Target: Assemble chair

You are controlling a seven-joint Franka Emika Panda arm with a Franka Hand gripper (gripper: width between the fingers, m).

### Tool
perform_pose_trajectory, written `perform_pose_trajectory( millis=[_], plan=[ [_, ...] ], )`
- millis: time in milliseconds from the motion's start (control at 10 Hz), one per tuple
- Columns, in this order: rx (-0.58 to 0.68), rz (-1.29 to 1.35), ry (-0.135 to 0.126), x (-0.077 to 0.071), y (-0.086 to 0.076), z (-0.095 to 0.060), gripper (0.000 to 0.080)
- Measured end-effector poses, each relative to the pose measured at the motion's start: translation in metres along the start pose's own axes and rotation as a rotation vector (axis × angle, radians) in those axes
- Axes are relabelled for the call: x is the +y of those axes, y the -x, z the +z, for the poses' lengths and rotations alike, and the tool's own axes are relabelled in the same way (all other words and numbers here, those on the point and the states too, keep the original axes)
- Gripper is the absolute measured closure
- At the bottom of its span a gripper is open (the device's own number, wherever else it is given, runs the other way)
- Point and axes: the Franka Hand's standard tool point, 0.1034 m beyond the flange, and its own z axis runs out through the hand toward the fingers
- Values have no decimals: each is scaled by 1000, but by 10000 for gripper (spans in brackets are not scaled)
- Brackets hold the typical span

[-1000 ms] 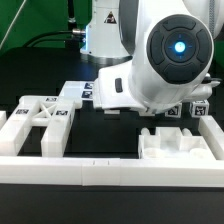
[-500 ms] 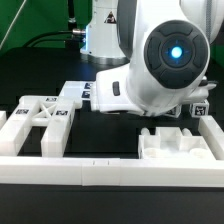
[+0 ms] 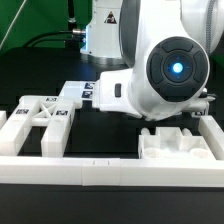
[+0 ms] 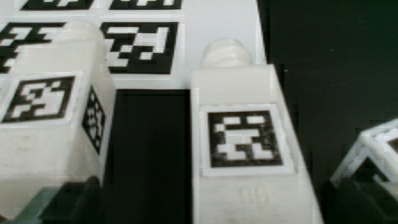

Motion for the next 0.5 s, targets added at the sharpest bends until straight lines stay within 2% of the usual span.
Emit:
perform_pose_trajectory(
  millis=[200,500],
  plan=[
    [0,-8,-8,-1,0,1,151],
    [5,-11,-8,-2,-2,3,515]
  ],
)
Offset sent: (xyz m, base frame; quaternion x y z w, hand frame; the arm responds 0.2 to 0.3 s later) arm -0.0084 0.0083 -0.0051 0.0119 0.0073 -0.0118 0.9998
